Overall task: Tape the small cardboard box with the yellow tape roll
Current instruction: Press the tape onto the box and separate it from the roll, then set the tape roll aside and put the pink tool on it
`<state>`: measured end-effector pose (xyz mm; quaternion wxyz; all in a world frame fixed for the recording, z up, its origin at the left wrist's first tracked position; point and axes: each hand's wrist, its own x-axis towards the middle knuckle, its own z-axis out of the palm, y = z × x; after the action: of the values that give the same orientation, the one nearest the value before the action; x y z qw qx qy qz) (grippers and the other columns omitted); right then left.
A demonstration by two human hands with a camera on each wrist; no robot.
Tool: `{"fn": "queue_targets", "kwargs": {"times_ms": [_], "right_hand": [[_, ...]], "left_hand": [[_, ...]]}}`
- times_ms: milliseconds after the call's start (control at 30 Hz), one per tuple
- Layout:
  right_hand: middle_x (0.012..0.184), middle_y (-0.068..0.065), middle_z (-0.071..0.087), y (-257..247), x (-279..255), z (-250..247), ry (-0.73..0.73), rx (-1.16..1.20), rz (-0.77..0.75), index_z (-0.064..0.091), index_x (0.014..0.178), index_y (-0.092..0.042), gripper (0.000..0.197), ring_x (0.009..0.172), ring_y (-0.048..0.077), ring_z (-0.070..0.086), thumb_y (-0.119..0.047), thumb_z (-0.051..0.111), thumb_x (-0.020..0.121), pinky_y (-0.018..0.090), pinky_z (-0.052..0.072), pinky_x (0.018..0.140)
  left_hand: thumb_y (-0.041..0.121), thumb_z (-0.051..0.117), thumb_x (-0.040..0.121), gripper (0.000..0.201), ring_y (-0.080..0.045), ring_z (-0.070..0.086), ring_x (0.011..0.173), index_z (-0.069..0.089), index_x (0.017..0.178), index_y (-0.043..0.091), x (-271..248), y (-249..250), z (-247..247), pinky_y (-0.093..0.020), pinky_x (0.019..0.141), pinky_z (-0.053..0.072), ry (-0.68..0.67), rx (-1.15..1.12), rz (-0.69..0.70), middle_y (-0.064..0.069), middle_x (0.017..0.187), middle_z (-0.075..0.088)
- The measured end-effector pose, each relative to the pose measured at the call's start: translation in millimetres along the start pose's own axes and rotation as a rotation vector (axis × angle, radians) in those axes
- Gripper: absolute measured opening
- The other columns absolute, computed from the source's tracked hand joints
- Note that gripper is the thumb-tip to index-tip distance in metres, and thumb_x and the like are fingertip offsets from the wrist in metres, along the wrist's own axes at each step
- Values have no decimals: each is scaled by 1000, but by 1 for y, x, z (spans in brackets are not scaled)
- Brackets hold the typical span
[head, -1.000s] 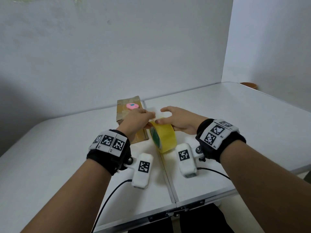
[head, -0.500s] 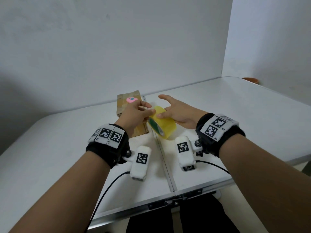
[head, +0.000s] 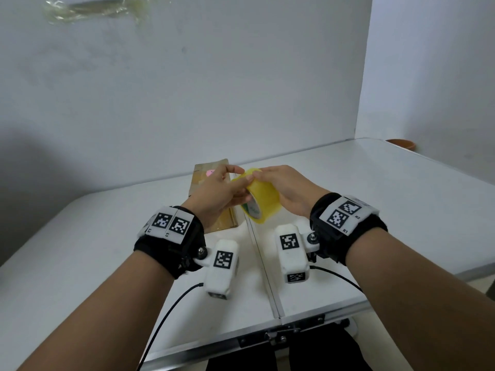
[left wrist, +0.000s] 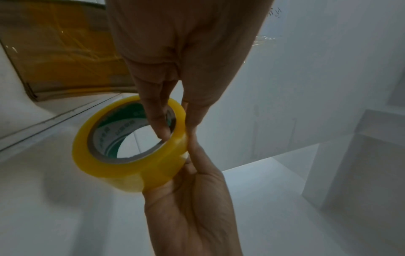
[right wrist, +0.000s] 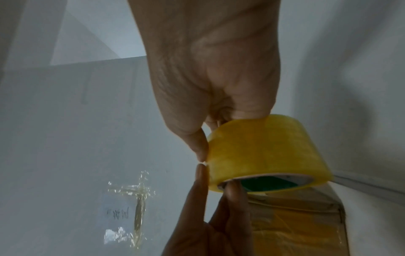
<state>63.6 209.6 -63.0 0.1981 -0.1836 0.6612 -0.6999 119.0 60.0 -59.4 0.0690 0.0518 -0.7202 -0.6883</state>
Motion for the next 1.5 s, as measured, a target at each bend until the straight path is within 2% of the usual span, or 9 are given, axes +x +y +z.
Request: {"fn": "queue_targets", "kwargs": {"times_ms": [167, 300, 467, 600, 733, 867, 1000, 1266, 1500], "right_hand": [[116, 17, 65, 3, -1, -9, -32, -27, 53, 60, 124, 2, 32, 103, 27, 62, -13, 55, 96, 43, 47, 102], [127, 16, 65, 10, 7, -20, 65, -164, 88, 57, 130, 1, 47, 113, 25, 62, -15, 68, 87, 37, 47, 103], [119, 6, 68, 3, 23, -30, 216, -653, 16, 73, 113, -13, 38, 115, 21, 60, -21, 77, 76, 31, 47, 96], [115, 7, 71, 4, 46, -43, 293, -933, -9, 75, 109, -15, 32, 109, 26, 64, -20, 73, 77, 32, 51, 90], [115, 10, 71, 10, 74, -57, 322, -1121, 26, 74, 110, -15, 32, 108, 31, 65, -21, 67, 79, 37, 53, 91], [117, 12, 69, 16, 100, -69, 321, -1238, 61, 70, 115, -15, 33, 106, 34, 65, -22, 56, 86, 37, 53, 90], [116, 11, 70, 24, 123, -83, 253, -1266, 120, 71, 115, -16, 35, 103, 33, 67, -15, 55, 85, 37, 54, 86], [113, 14, 73, 32, 146, -94, 201, -1236, 175, 73, 112, -7, 32, 104, 31, 68, -10, 65, 81, 32, 54, 83], [118, 13, 70, 29, 141, -87, 216, -1238, 135, 72, 112, -9, 30, 107, 31, 65, -15, 58, 86, 35, 54, 91]], "left_hand": [[11, 64, 91, 26, -22, 69, 78, 52, 114, 10, -4, -1, 2, -28, 78, 60, -70, 14, -14, -15, 90, 71], [7, 60, 93, 32, -30, 72, 98, 51, 123, 10, -4, 4, 2, -34, 88, 57, -138, 134, -123, -24, 109, 71], [6, 52, 93, 25, -26, 74, 85, 57, 117, 14, 14, 16, -2, -38, 87, 58, 20, 564, -14, -11, 101, 71], [5, 47, 95, 21, -23, 73, 80, 60, 111, 10, 33, 37, -8, -28, 78, 60, 52, 457, 4, -12, 110, 69], [5, 51, 95, 20, -23, 72, 82, 61, 111, 8, 60, 46, -8, -36, 94, 54, 67, 319, -41, -12, 115, 68], [3, 51, 95, 23, -24, 71, 89, 61, 116, 1, 82, 46, -11, -28, 86, 58, 106, 145, -67, -17, 122, 64], [0, 53, 95, 21, -23, 69, 86, 60, 114, -2, 96, 49, -10, -20, 71, 60, 118, 78, -49, -21, 124, 62], [-3, 55, 92, 17, -21, 71, 83, 63, 106, 3, 111, 51, -4, -19, 68, 59, 102, 52, -47, -18, 118, 64], [-3, 53, 93, 17, -21, 71, 83, 63, 105, 4, 102, 46, -10, -20, 69, 59, 99, 47, -20, -16, 117, 64]]}}
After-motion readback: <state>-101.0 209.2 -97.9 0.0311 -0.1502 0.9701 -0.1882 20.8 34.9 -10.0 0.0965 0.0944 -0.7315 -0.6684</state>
